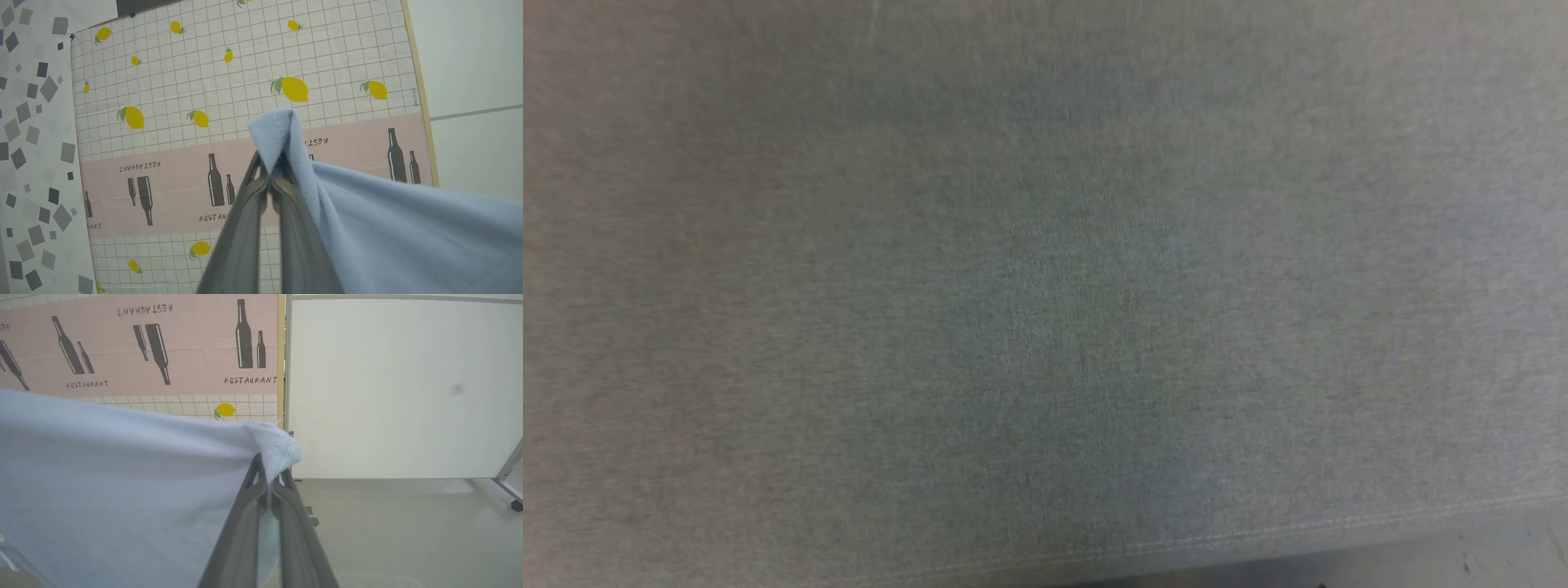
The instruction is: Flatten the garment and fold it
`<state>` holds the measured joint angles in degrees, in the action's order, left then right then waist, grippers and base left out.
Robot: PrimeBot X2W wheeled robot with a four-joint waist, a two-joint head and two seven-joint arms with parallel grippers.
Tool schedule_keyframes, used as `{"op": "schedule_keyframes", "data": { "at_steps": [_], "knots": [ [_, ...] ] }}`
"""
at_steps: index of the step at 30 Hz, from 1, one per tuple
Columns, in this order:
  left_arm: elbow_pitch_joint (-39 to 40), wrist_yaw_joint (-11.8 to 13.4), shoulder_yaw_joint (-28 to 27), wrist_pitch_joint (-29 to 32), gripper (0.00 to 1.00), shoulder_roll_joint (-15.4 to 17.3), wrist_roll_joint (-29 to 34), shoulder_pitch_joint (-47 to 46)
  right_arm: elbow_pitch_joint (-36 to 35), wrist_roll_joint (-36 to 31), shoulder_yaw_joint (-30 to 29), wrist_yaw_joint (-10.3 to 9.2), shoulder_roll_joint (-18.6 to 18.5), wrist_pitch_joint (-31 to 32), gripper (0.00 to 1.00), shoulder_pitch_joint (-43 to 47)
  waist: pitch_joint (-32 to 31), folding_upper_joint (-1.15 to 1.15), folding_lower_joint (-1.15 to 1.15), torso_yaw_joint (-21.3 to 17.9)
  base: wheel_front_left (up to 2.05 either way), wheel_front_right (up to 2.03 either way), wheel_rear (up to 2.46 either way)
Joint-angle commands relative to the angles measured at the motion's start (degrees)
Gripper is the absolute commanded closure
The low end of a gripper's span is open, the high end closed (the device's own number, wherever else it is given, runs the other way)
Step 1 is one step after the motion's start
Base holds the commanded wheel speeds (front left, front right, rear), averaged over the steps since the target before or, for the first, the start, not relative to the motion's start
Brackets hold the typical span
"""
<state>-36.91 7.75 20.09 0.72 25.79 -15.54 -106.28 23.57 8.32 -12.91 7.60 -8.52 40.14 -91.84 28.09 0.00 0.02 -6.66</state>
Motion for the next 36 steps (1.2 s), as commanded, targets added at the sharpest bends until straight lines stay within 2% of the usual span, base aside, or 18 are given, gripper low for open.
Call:
{"op": "schedule_keyframes", "data": {
  "at_steps": [1,8,12,17,21,24,25,26,32,36],
  "knots": [
    [-0.87,0.92,-0.46,-1.1,1.0,0.19,0.22,-1.19,1.11,-1.27,-0.78,-0.11,0.36,-1.34,1.0,-1.22,7.66,0.0,-0.02,-1.01,0.0,0.0,0.0],
    [-4.41,0.73,-1.5,-5.37,1.0,-0.24,-1.47,-0.63,5.67,-2.09,-1.17,-0.11,1.45,-4.84,1.0,-3.33,11.71,0.0,-0.02,0.71,0.0,0.0,0.0],
    [-6.8,0.14,-2.09,-7.91,1.0,-0.82,-3.07,2.25,7.71,0.26,-0.37,-0.11,1.01,-6.11,1.0,-1.44,12.12,0.0,-0.02,2.13,0.0,0.0,0.0],
    [-10.04,-1.06,-3.04,-11.98,1.0,-2.64,-5.95,9.25,9.03,3.93,2.4,-0.11,-1.33,-8.75,1.0,4.97,9.19,0.0,-0.02,4.51,0.0,0.0,0.0],
    [-11.67,-2.26,-4.31,-14.57,1.0,-3.4,-8.25,17.28,9.2,8.6,6.45,-0.11,-2.94,-11.18,1.0,12.82,4.12,0.0,-0.02,5.81,0.0,0.0,0.0],
    [-10.63,-3.38,-5.95,-15.5,1.0,-4.44,-10.25,25.28,8.91,13.43,9.2,-0.11,-4.41,-12.59,1.0,21.31,-1.07,0.0,-0.02,7.36,0.0,0.0,0.0],
    [-7.42,-4.12,-7.74,-15.67,1.0,-5.86,-11.62,34.45,7.93,17.56,11.24,-0.11,-6.18,-14.05,1.0,30.81,-6.19,0.0,-0.02,9.06,0.0,0.0,0.0],
    [-5.64,-4.28,-8.35,-15.68,1.0,-6.27,-11.66,38.54,7.45,19.16,11.85,-0.11,-6.49,-14.4,1.0,34.71,-8.14,0.0,-0.02,9.54,0.0,0.0,0.0],
    [3.69,-4.62,-11.18,-15.7,1.0,-9.56,-13.11,62.44,4.35,24.75,15.23,-0.11,-8.14,-16.7,1.0,55.5,-17.47,0.0,-0.02,10.84,0.0,0.0,0.0],
    [8.23,-4.17,-11.93,-15.41,1.0,-11.58,-15.7,77.46,2.94,27.2,15.29,-0.11,-8.08,-17.97,1.0,66.5,-21.92,0.0,-0.02,10.84,0.0,0.0,0.0]
  ]
}}
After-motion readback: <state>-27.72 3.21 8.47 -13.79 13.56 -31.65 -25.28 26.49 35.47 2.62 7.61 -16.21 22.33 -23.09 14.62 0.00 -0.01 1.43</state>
